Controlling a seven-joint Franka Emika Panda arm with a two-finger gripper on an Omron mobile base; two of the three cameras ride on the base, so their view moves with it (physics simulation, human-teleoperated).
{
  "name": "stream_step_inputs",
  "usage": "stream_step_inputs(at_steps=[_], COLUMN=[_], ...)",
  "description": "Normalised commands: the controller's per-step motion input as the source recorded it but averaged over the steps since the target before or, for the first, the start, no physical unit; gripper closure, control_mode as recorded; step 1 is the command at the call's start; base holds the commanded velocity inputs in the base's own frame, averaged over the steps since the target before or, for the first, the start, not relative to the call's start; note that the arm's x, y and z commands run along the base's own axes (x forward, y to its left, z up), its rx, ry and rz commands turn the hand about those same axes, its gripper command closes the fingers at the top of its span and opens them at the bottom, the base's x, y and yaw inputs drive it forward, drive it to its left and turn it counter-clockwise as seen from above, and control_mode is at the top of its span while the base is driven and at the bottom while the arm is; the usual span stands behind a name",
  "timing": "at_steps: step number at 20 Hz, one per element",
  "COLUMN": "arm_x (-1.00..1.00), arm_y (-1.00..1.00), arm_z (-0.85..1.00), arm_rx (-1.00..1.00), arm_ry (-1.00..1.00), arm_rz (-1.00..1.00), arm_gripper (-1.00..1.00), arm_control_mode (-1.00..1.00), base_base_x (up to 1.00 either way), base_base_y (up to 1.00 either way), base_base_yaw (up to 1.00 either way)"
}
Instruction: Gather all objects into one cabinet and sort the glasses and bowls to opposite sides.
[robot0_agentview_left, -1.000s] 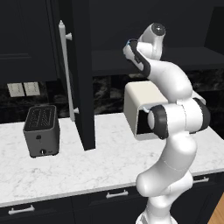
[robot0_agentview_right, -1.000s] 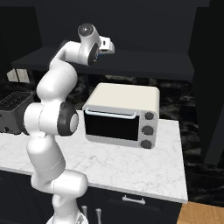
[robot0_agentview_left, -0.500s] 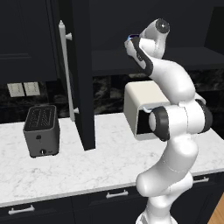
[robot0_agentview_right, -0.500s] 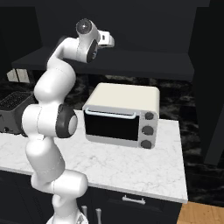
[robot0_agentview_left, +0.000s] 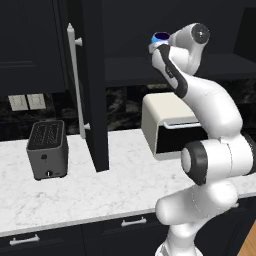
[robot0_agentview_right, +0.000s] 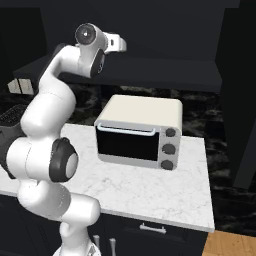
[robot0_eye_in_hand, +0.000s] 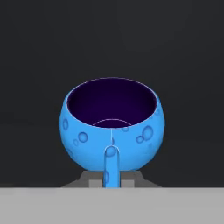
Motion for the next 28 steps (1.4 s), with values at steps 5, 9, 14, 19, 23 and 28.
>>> stream_step_inputs(at_steps=[5, 9, 14, 19, 23, 28], arm_x=[-1.00, -1.00, -1.00, -1.00, -1.00, -1.00], arm_y=[-0.03, -0.07, -0.08, -0.01, 0.00, 0.00], arm_z=[0.00, 0.01, 0.03, -0.08, -0.36, -0.37], arm_rx=[0.03, 0.08, 0.09, 0.03, 0.00, 0.00], arm_ry=[-0.09, -0.08, -0.04, 0.04, 0.24, 0.32], arm_rz=[0.00, -0.02, -0.03, -0.05, -0.06, -0.07], arm_gripper=[1.00, 1.00, 1.00, 1.00, 1.00, 1.00], arm_control_mode=[-1.00, -1.00, -1.00, -1.00, -1.00, -1.00], base_base_x=[0.00, 0.00, 0.00, 0.00, 0.00, 0.00], base_base_y=[0.00, 0.00, 0.00, 0.00, 0.00, 0.00], base_base_yaw=[0.00, 0.00, 0.00, 0.00, 0.00, 0.00])
